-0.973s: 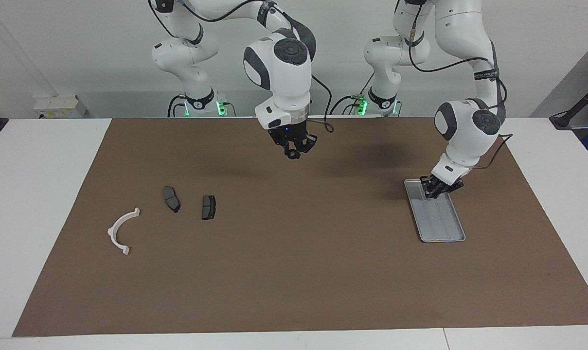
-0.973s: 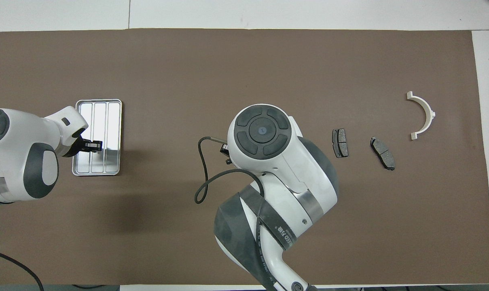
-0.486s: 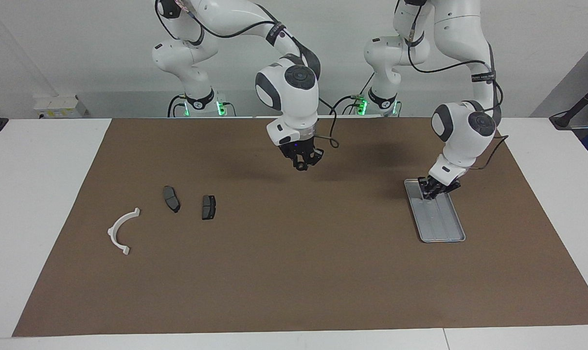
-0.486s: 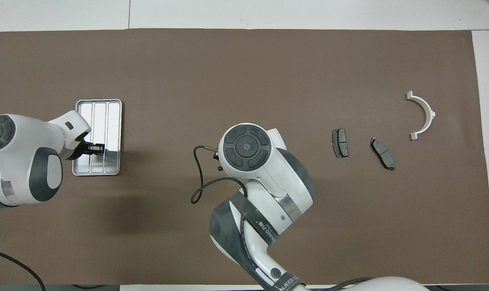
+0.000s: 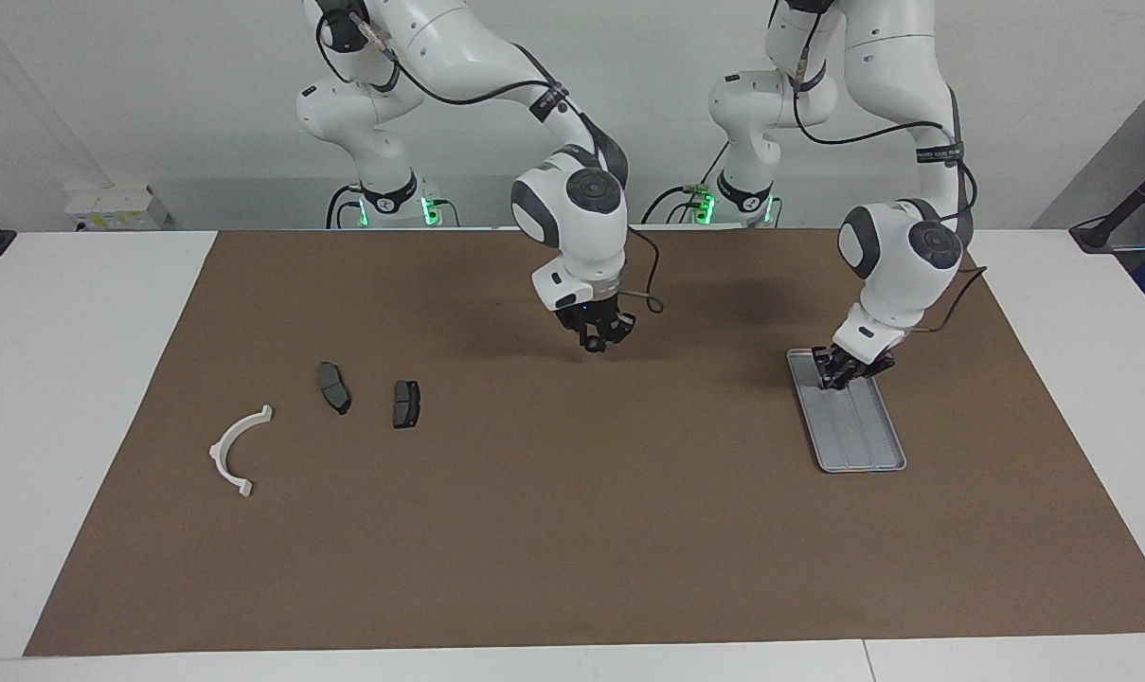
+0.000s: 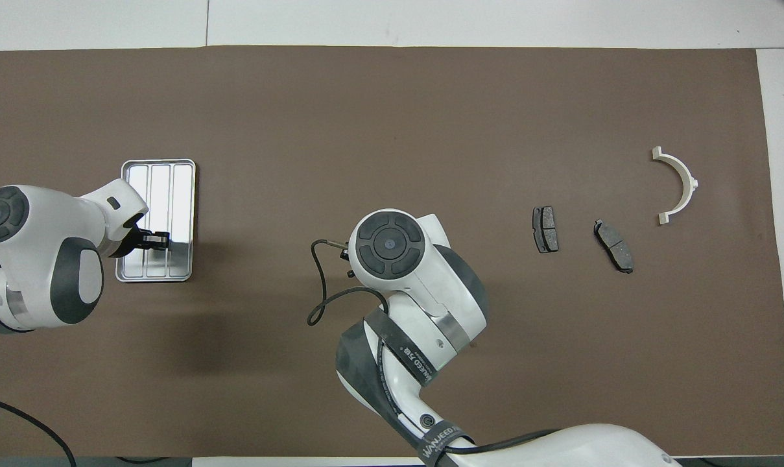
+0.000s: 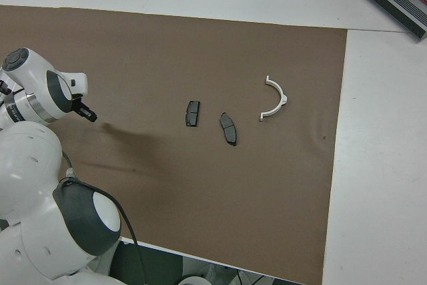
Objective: Pick bearing gear from pile to tray
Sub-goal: 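Lower the bearing into the tray while the right gripper carries another, then open the left gripper over the tray and lift it away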
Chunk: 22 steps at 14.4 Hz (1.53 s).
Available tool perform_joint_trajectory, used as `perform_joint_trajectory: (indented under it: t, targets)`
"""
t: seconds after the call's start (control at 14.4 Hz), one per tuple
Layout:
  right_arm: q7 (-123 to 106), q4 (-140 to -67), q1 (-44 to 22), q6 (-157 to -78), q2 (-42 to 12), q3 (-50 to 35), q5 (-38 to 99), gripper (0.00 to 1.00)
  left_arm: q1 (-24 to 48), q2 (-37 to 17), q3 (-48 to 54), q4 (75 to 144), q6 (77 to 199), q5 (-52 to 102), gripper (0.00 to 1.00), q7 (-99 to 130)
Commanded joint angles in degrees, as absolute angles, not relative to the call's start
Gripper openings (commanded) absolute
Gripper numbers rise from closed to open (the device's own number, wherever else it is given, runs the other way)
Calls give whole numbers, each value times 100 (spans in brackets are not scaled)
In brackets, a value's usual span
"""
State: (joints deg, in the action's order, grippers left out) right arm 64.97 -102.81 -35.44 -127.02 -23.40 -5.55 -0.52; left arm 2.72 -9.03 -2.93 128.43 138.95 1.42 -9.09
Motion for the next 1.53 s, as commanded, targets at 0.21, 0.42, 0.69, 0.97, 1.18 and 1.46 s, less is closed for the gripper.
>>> perform_joint_trajectory:
  t: [0.21, 0.42, 0.69, 0.97, 1.18, 1.46]
  targets:
    - [6741, -10274, -3559, -12972, -2601, -536, -343, 0, 290, -870, -308, 12946, 13958, 255, 39, -1037]
    - [6741, -10283, -3542, -13034, -2619, -536, -351, 0, 299, -809, -308, 12833, 13773, 246, 96, -1028]
    - [6741, -10397, -3507, -13200, -2610, -536, -378, 0, 299, -861, -290, 11526, 12326, 246, 100, -1011]
    - [6732, -10529, -3480, -13298, -2593, -536, -413, 0, 395, -853, -255, 11250, 12155, 246, 100, -818]
    - [6741, -10538, -3480, -13298, -2593, -536, -413, 0, 457, -853, -264, 11285, 12225, 246, 100, -650]
    - [6837, -10521, -3472, -13280, -2593, -527, -413, 58, 553, -853, -264, 11285, 12339, 246, 100, -379]
